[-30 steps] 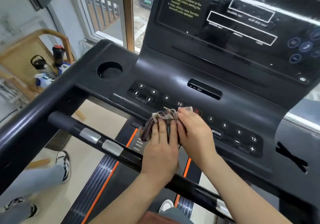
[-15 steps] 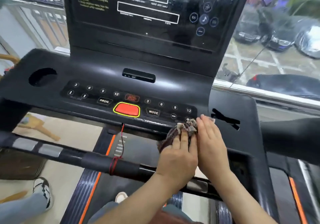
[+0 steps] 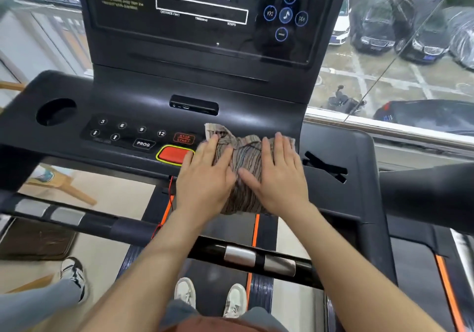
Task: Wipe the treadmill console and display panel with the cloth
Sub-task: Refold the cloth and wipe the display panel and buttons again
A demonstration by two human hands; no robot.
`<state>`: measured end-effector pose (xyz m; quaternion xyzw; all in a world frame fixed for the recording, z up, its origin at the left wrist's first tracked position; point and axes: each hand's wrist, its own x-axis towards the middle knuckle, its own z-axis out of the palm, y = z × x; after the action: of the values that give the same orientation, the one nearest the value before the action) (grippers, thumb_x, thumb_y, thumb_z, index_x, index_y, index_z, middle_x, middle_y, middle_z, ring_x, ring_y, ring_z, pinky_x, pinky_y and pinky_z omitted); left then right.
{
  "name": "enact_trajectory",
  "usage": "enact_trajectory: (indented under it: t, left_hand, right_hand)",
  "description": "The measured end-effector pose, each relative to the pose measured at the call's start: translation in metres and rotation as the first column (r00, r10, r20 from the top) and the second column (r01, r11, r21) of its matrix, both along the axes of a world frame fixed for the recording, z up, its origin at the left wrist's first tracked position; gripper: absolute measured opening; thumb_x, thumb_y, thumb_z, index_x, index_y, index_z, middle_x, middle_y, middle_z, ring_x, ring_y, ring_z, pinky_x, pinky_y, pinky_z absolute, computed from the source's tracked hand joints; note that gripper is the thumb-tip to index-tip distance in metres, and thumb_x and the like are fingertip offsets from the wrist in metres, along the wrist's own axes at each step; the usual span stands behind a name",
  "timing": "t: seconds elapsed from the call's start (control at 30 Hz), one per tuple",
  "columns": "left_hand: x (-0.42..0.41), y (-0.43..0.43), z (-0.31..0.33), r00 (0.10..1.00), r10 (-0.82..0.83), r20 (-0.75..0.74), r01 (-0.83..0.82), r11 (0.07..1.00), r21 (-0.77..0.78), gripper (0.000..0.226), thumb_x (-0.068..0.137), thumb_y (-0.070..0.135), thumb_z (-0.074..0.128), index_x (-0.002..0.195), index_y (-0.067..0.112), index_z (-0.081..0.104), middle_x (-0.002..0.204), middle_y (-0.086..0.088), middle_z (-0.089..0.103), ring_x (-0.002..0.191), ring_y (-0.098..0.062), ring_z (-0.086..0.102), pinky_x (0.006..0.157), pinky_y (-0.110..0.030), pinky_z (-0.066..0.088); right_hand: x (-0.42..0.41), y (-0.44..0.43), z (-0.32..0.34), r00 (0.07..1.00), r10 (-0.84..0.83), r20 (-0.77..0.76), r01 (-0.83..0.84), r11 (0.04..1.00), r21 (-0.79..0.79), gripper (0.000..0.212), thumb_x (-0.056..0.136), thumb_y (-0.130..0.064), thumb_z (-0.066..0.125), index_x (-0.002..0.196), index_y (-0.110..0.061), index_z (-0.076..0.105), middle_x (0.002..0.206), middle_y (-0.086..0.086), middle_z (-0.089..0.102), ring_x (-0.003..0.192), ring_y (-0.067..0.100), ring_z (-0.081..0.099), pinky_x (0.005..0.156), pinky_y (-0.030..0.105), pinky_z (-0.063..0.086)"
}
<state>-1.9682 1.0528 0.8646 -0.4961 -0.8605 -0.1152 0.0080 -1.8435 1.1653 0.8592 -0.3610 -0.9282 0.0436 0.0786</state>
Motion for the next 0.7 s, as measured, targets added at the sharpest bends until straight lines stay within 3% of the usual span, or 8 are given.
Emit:
enact_trajectory:
  t: [0.1, 0.23, 0.3, 0.37, 0.47, 0.53, 0.63, 0.7]
  left_hand:
    - [-0.002, 0.007, 0.008, 0.997, 0.033, 0.068, -0.038, 0.997, 0.063, 0.050, 0.085, 0.034, 0.036, 0.126, 0.021, 0.061, 0.132, -0.011, 0.054, 0.115, -0.034, 0.049, 0.089, -0.044, 0.044]
    - [0.023, -0.016, 0.000, 0.981, -0.062, 0.184, 0.004, 0.955, 0.296, 0.026, 0.083, 0.012, 0.053, 0.105, 0.018, 0.066, 0.103, -0.005, 0.059, 0.089, -0.028, 0.056, 0.073, -0.039, 0.049]
    - [0.034, -0.034, -0.007, 0.940, -0.119, 0.320, 0.024, 0.958, 0.287, 0.024, 0.081, 0.005, 0.061, 0.099, 0.022, 0.063, 0.094, 0.001, 0.057, 0.086, -0.022, 0.058, 0.071, -0.032, 0.045]
    - [0.040, -0.051, -0.009, 0.882, -0.085, 0.464, -0.004, 0.982, 0.189, 0.028, 0.081, 0.009, 0.062, 0.100, 0.030, 0.058, 0.091, 0.010, 0.056, 0.090, -0.018, 0.059, 0.071, -0.028, 0.041]
    - [0.041, -0.062, 0.000, 0.823, -0.025, 0.567, -0.042, 0.994, 0.104, 0.044, 0.083, 0.015, 0.058, 0.122, 0.031, 0.046, 0.099, 0.008, 0.061, 0.099, -0.021, 0.059, 0.075, -0.029, 0.038]
    - [0.039, -0.061, 0.008, 0.878, -0.052, 0.476, 0.029, 0.998, 0.056, 0.051, 0.083, 0.022, 0.056, 0.132, 0.031, 0.045, 0.110, 0.005, 0.062, 0.105, -0.019, 0.057, 0.084, -0.030, 0.042]
    - [0.035, -0.064, 0.023, 0.836, -0.084, 0.542, 0.059, 0.996, 0.064, 0.028, 0.078, 0.026, 0.061, 0.104, 0.035, 0.068, 0.084, 0.009, 0.058, 0.082, -0.005, 0.055, 0.075, -0.024, 0.041]
    - [0.030, -0.066, 0.033, 0.761, -0.115, 0.638, 0.014, 0.987, 0.160, 0.007, 0.070, 0.031, 0.063, 0.074, 0.035, 0.066, 0.078, 0.009, 0.054, 0.073, 0.000, 0.052, 0.069, -0.019, 0.038]
  right_hand:
    - [-0.004, 0.009, 0.002, 0.996, 0.044, -0.078, -0.046, 0.999, -0.025, 0.075, 0.096, -0.058, 0.025, 0.145, -0.004, 0.041, 0.154, 0.023, 0.030, 0.145, 0.035, 0.024, 0.119, 0.047, 0.021]
    - [0.026, -0.028, -0.017, 0.934, 0.239, -0.267, -0.239, 0.971, 0.034, 0.038, 0.090, -0.013, 0.056, 0.128, -0.006, 0.058, 0.138, 0.011, 0.055, 0.133, 0.027, 0.046, 0.117, 0.037, 0.028]
    - [0.044, -0.049, -0.024, 0.866, 0.251, -0.432, -0.309, 0.949, -0.069, 0.038, 0.086, -0.003, 0.061, 0.122, -0.013, 0.061, 0.129, 0.003, 0.062, 0.127, 0.018, 0.052, 0.109, 0.030, 0.038]
    - [0.055, -0.064, -0.023, 0.831, 0.096, -0.548, -0.301, 0.906, -0.298, 0.027, 0.090, -0.008, 0.057, 0.113, -0.022, 0.064, 0.112, -0.008, 0.069, 0.108, 0.007, 0.060, 0.094, 0.020, 0.045]
    - [0.064, -0.066, -0.011, 0.858, -0.272, -0.435, -0.198, 0.607, -0.770, 0.019, 0.092, -0.008, 0.061, 0.098, -0.023, 0.072, 0.090, -0.009, 0.073, 0.084, 0.008, 0.065, 0.076, 0.023, 0.050]
    - [0.071, -0.058, -0.002, 0.891, -0.302, -0.338, -0.208, 0.390, -0.897, 0.016, 0.091, -0.007, 0.063, 0.096, -0.018, 0.074, 0.090, 0.000, 0.075, 0.083, 0.015, 0.066, 0.076, 0.029, 0.052]
    - [0.084, -0.051, 0.019, 0.913, -0.271, -0.304, -0.282, 0.118, -0.952, 0.018, 0.090, -0.014, 0.067, 0.107, -0.009, 0.072, 0.106, 0.019, 0.071, 0.101, 0.031, 0.067, 0.093, 0.043, 0.051]
    - [0.094, -0.052, 0.035, 0.910, -0.279, -0.305, -0.319, -0.005, -0.948, 0.029, 0.085, -0.014, 0.073, 0.112, -0.004, 0.069, 0.113, 0.022, 0.068, 0.104, 0.035, 0.065, 0.094, 0.042, 0.051]
